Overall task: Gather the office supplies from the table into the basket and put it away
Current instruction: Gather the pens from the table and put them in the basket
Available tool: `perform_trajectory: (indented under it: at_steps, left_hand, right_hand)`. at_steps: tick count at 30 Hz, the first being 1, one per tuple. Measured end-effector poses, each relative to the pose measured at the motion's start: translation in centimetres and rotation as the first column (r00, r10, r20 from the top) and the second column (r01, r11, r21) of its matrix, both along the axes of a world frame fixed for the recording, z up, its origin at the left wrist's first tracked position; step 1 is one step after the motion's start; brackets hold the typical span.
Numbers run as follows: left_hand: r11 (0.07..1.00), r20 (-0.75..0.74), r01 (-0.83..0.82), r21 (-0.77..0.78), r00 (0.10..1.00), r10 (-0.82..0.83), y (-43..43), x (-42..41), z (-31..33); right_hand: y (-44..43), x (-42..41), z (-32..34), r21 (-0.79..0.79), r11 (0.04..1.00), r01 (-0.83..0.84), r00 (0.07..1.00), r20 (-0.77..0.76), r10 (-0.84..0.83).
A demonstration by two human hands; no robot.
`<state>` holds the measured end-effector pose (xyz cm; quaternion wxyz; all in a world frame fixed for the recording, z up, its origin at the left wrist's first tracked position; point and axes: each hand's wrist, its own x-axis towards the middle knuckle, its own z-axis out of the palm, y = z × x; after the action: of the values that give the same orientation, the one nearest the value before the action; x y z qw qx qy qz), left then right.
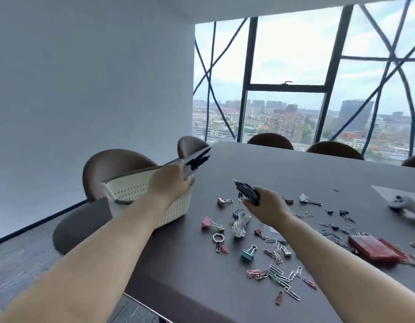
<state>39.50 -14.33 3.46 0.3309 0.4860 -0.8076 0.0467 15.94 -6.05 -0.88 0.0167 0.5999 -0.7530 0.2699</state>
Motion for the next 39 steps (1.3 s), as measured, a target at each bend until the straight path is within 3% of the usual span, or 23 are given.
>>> perform_trajectory:
  at_steps: [3, 6, 11, 15, 20, 22, 27, 32, 35, 39]
  left_hand:
    - [0.997, 0.117, -0.074, 0.037, 0.991, 0.069, -3.0, 2.3, 0.8]
    - [0.967, 0.218, -0.116, 0.228, 0.974, 0.065, -5.6, 3.6, -0.4]
    - [0.869, 0.042, -0.017, 0.495, 0.999, -0.004, -7.3, 4.7, -2.1]
    - [0.837, 0.115, 0.051, 0.545, 0.984, -0.135, -6.1, 5.3, -1.9]
    - [0.97, 0.441, 0.085, 0.227, 0.879, -0.18, -4.3, 6.7, -1.8]
    - [0.978, 0.461, 0.138, 0.153, 0.866, -0.194, -3.8, 6.9, -1.9]
    - [0.962, 0.309, 0.268, 0.06, 0.911, -0.273, -2.1, 6.7, -3.4]
    - [0.922, 0.224, 0.192, -0.337, 0.967, -0.12, -2.4, 10.8, -5.6]
    - [0.951, 0.052, 0.212, -0.225, 0.977, -0.205, -2.1, 11.7, -7.0]
    - [0.952, -0.168, 0.238, -0.191, 0.948, -0.271, -1.7, 10.9, -8.1]
  right_hand:
    - [-2.4, 1.4, 0.4, -0.035, 0.999, -0.006, 1.0, 0.008, 0.007]
    - [-4.2, 2.3, 0.3, -0.073, 0.997, -0.028, 0.999, 0.035, 0.03]
    - [-6.2, 3.5, -0.3, -0.086, 0.995, -0.054, 0.997, 0.047, 0.058]
    - [-6.8, 4.6, -0.5, -0.084, 0.992, -0.099, 0.993, 0.053, 0.103]
    - [-6.9, 5.7, -0.1, -0.105, 0.984, -0.146, 0.987, 0.054, 0.152]
    - [-6.8, 6.3, 0.5, -0.146, 0.974, -0.174, 0.979, 0.077, 0.187]
    - [-6.0, 8.4, 3.9, -0.309, 0.911, -0.272, 0.948, 0.076, 0.309]
    - [-5.2, 10.8, 6.5, -0.228, 0.89, -0.395, 0.913, 0.01, 0.408]
    - [-5.8, 13.1, 6.8, -0.095, 0.885, -0.456, 0.89, -0.059, 0.452]
    - [-7.5, 15.4, 5.0, 0.104, 0.876, -0.471, 0.863, -0.154, 0.482]
